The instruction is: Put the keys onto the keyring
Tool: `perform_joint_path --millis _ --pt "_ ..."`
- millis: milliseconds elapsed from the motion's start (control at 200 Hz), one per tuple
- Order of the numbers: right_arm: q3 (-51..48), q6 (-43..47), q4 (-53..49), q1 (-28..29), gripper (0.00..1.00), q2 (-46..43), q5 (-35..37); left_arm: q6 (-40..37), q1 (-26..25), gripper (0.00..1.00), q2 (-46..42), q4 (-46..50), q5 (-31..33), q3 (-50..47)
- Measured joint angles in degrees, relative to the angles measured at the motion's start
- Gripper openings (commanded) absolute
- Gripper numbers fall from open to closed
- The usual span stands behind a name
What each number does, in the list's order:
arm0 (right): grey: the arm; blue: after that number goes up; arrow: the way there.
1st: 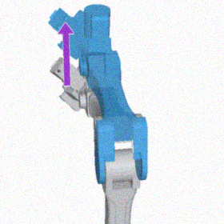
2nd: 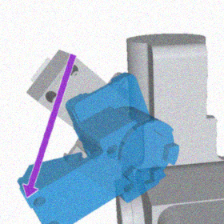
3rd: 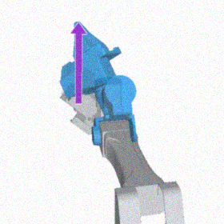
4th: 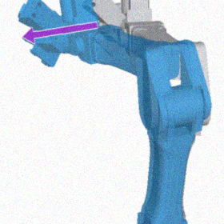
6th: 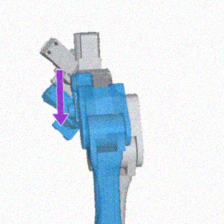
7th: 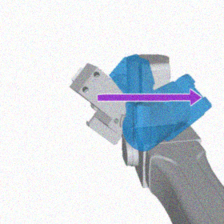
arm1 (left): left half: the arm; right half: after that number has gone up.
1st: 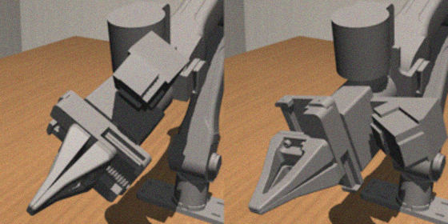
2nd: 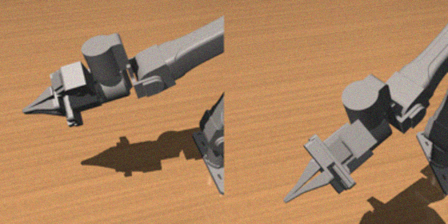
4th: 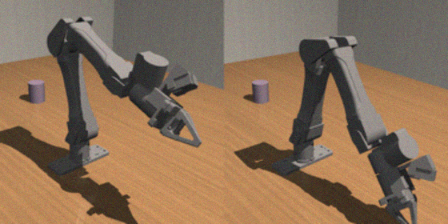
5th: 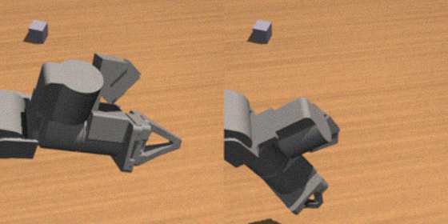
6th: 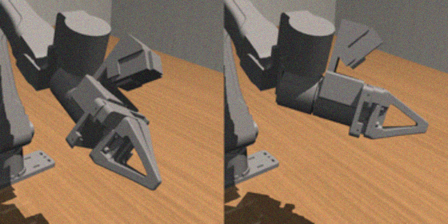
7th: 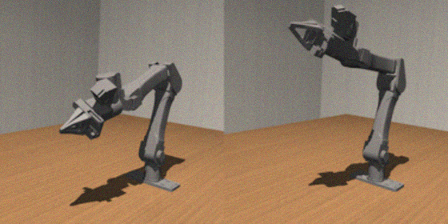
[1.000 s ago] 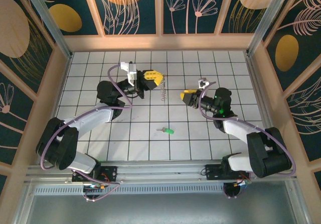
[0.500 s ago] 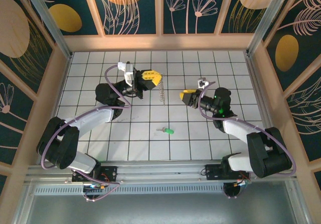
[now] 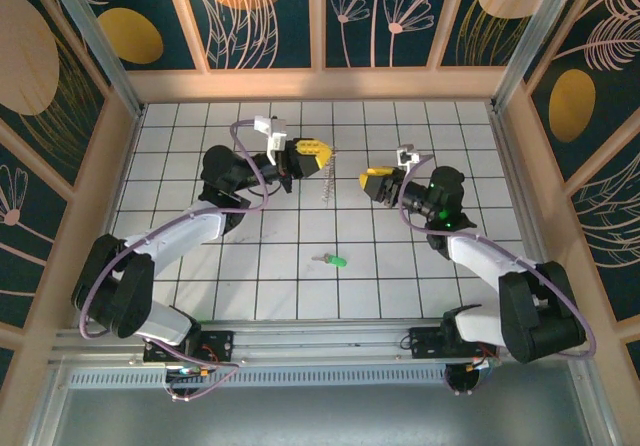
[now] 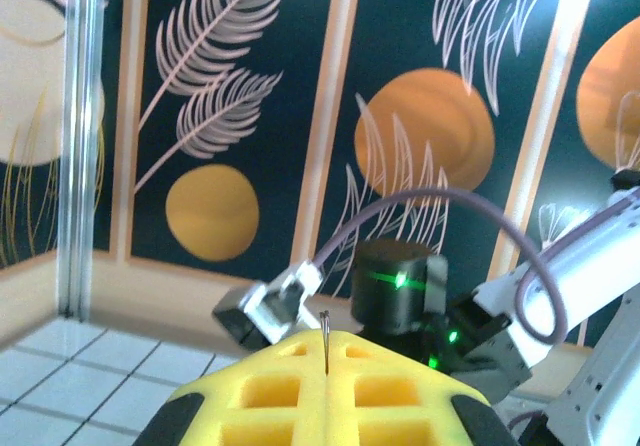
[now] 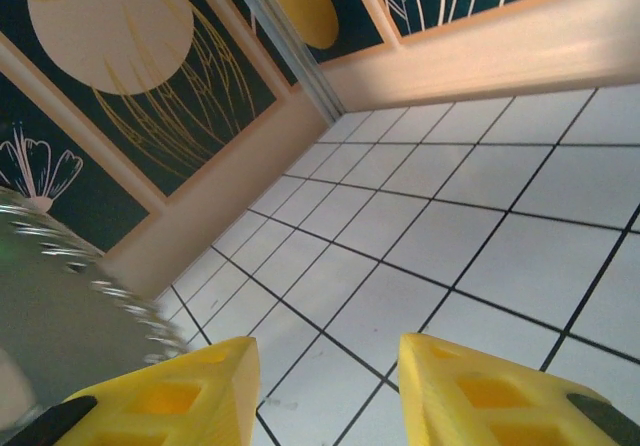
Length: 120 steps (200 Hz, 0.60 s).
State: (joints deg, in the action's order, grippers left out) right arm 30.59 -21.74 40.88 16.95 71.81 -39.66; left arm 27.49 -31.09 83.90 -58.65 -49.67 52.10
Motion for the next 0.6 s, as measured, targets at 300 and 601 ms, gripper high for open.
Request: perform_joint_path --millis 300,601 --pt "0.0 0.2 -1.8 0.0 0.41 -5.4 0.7 -4.7 0.0 0.0 -7.1 7.4 2.4 -4.2" --pt "0.0 -3.6 1.0 0.0 0.42 -6.4 0.5 -2.6 0.0 0.0 -6.1 1.0 3.8 -9.5"
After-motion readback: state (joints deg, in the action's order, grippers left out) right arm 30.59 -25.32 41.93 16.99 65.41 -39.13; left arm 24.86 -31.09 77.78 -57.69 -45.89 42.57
